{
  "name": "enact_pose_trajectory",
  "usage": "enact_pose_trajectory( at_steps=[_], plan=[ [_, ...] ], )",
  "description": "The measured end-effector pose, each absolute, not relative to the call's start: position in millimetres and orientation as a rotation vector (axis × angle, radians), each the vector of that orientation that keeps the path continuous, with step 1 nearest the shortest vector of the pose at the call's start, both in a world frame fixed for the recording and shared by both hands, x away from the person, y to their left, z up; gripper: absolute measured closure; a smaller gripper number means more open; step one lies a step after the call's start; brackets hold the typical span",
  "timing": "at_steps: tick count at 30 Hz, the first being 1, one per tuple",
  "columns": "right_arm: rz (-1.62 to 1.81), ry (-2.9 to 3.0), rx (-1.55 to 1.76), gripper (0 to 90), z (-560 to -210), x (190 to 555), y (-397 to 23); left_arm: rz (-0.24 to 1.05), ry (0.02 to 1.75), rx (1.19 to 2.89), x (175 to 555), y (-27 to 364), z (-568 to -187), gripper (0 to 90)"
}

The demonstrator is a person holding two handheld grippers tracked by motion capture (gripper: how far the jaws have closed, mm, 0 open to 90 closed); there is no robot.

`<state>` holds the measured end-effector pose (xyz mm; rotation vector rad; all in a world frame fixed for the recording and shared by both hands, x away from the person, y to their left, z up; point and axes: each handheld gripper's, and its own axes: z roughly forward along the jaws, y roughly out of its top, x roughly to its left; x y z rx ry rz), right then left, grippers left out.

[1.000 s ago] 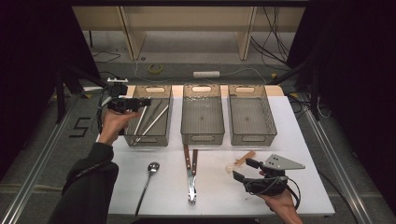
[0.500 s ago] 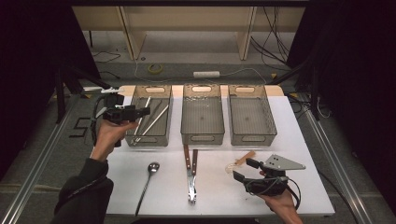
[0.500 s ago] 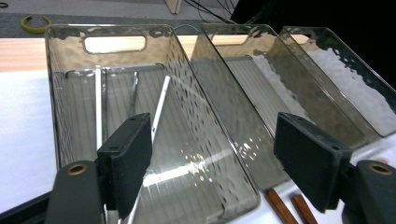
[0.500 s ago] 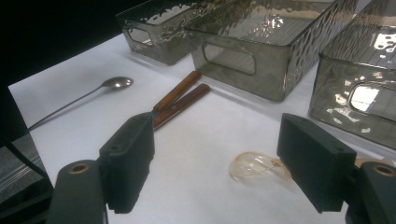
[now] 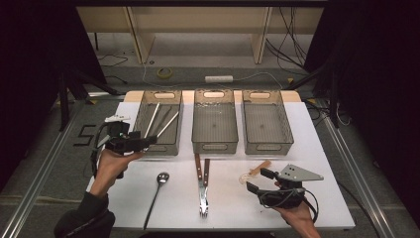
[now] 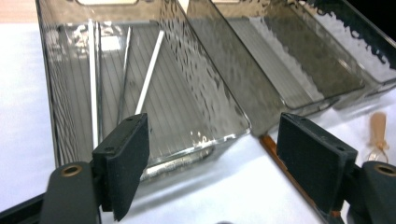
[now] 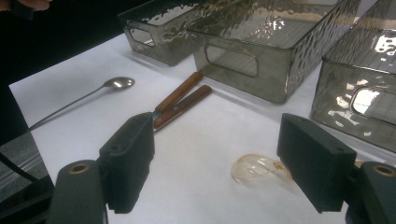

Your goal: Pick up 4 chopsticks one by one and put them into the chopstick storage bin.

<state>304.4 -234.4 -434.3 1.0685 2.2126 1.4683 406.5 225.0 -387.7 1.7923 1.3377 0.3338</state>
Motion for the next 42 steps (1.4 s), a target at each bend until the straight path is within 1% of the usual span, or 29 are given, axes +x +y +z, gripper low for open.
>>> enact_pose_trajectory(
  at_steps=[15, 26, 36, 42],
  plan=[
    [1.465, 2.212, 1.067, 28.6, -434.3, 304.4, -235.4, 0.297, 1.316, 1.836, 370.4, 216.2, -410.4, 22.4],
    [1.471, 2.208, 1.072, 28.6, -435.6, 305.6, -237.9, 0.262, 1.315, 1.883, 356.0, 211.6, -424.5, 21.6],
    [1.474, 2.211, 1.072, 28.6, -436.5, 306.3, -239.1, 0.257, 1.308, 1.925, 344.8, 204.6, -431.2, 21.6],
    [1.476, 2.211, 1.071, 28.5, -436.3, 306.6, -238.4, 0.247, 1.298, 1.980, 337.9, 201.9, -434.3, 21.4]
  ],
)
